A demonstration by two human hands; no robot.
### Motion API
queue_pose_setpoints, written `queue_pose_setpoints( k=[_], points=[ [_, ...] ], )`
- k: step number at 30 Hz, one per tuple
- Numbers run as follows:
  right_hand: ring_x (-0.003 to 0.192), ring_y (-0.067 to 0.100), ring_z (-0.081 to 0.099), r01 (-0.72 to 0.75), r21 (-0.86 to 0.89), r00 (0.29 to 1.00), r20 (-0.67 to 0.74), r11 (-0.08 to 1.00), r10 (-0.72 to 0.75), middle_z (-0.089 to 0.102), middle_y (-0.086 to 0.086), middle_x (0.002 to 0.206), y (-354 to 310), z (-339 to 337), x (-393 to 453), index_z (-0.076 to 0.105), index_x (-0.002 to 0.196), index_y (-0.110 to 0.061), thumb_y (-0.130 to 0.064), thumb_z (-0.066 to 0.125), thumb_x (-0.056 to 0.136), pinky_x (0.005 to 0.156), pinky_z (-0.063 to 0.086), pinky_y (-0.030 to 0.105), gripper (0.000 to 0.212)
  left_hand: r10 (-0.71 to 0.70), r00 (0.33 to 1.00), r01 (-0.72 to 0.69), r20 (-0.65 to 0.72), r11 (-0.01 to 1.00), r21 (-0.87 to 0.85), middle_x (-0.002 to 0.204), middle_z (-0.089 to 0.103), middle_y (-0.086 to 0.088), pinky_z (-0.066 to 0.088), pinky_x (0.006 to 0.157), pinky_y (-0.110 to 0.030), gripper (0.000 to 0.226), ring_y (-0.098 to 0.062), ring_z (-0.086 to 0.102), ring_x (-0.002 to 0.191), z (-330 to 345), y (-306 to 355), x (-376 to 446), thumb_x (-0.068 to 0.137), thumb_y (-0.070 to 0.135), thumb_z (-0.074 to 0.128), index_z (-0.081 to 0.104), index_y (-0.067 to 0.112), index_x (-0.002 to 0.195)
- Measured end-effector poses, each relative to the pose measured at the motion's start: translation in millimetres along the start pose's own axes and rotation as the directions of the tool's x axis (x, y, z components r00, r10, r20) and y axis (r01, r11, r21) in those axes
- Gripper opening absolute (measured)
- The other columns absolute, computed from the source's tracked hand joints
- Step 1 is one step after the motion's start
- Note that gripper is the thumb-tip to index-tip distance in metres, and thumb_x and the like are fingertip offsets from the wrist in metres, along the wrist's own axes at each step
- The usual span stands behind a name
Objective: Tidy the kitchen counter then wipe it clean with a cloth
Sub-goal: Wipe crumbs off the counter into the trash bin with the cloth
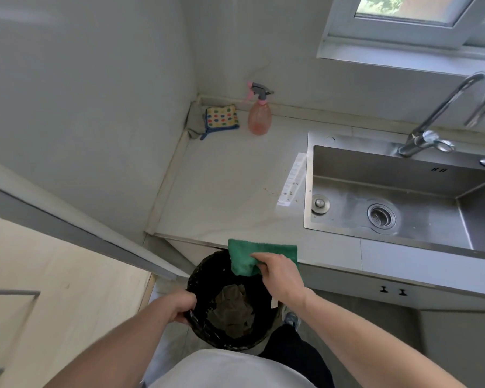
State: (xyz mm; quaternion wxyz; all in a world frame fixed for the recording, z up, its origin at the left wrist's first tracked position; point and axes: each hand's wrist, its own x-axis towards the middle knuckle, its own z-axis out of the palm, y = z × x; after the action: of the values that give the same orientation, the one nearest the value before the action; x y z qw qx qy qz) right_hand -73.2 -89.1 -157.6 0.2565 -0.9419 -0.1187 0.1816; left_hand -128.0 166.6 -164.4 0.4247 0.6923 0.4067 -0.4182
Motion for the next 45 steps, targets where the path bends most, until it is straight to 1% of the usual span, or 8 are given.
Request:
queue_pose_setpoints(
  k=[8,15,20,26,32,37,40,45],
  points=[
    [0.117,0.021,0.065,-0.040,0.152,0.953,-0.290,0.988,0.083,0.069,-0.009,0.129,2,-53,51,0.066,0.132,-0.031,-0.021,0.053,0.101,0.095,0.052,0.033,0.035,0.018,1.000,-0.018,-0.010,1.000,0.015,0.088,0.068,-0.019,0.064,0.066,-0.041,0.017,-0.033,0.073,0.075,-3,-4,8,0.087,-0.012,0.048,0.059,0.001,0.084],
    [0.140,0.029,0.047,-0.132,-0.011,0.991,-0.012,0.991,0.132,0.052,0.003,0.150,-3,-16,94,0.062,0.138,-0.019,-0.015,0.049,0.103,0.114,0.037,0.037,0.038,0.007,1.000,-0.007,-0.003,1.000,-0.005,0.092,0.071,-0.023,0.064,0.070,-0.048,0.017,-0.037,0.075,0.078,-7,-7,14,0.083,-0.011,0.049,0.062,-0.004,0.091],
    [0.149,0.032,0.032,-0.008,-0.060,0.997,0.081,0.998,0.013,0.043,-0.002,0.157,-21,27,66,0.063,0.137,-0.023,-0.009,0.049,0.099,0.121,0.028,0.045,0.043,-0.004,1.000,0.004,0.000,1.000,0.004,0.087,0.068,-0.019,0.063,0.057,-0.037,0.015,-0.031,0.071,0.068,-11,-5,13,0.086,-0.010,0.049,0.060,-0.001,0.088],
    [0.129,0.021,0.057,0.032,0.026,0.987,0.154,0.999,-0.036,0.067,-0.008,0.133,-27,33,20,0.065,0.131,-0.031,-0.021,0.049,0.101,0.099,0.048,0.034,0.036,0.001,1.000,-0.002,0.031,1.000,0.019,0.091,0.067,-0.017,0.062,0.057,-0.035,0.018,-0.029,0.070,0.071,-15,-5,10,0.089,-0.010,0.047,0.060,-0.001,0.097],
    [0.096,0.007,0.069,-0.027,0.337,0.995,-0.086,0.941,0.059,0.074,-0.022,0.103,-19,-27,8,0.067,0.119,-0.042,-0.016,0.052,0.099,0.084,0.056,0.033,0.036,0.007,0.999,-0.008,0.033,1.000,0.030,0.100,0.070,-0.021,0.064,0.074,-0.046,0.024,-0.036,0.074,0.083,-21,-8,14,0.085,-0.011,0.050,0.064,-0.005,0.104],
    [0.082,0.004,0.064,-0.043,0.331,0.930,-0.331,0.943,0.158,0.071,-0.018,0.093,17,-101,49,0.068,0.121,-0.039,-0.014,0.053,0.100,0.073,0.051,0.032,0.036,0.013,1.000,-0.013,0.024,1.000,0.024,0.091,0.067,-0.018,0.064,0.073,-0.045,0.019,-0.036,0.073,0.084,-17,-7,14,0.085,-0.012,0.048,0.061,0.002,0.087],
    [0.095,0.021,0.067,-0.127,0.215,0.893,-0.401,0.968,0.206,0.075,-0.007,0.109,52,-123,86,0.066,0.130,-0.035,-0.017,0.054,0.097,0.079,0.053,0.035,0.039,0.005,1.000,-0.005,0.008,1.000,0.017,0.092,0.069,-0.021,0.061,0.054,-0.038,0.025,-0.032,0.073,0.072,-16,-7,20,0.083,-0.011,0.051,0.063,-0.007,0.104],
    [0.117,0.029,0.061,-0.244,0.034,0.907,-0.345,0.969,0.240,0.070,0.000,0.128,89,-123,129,0.062,0.136,-0.029,-0.012,0.050,0.097,0.088,0.050,0.035,0.044,-0.015,1.000,0.016,-0.002,1.000,0.014,0.089,0.070,-0.020,0.058,0.051,-0.032,0.025,-0.028,0.072,0.067,-13,-7,23,0.082,-0.011,0.052,0.063,-0.006,0.104]
  ],
)
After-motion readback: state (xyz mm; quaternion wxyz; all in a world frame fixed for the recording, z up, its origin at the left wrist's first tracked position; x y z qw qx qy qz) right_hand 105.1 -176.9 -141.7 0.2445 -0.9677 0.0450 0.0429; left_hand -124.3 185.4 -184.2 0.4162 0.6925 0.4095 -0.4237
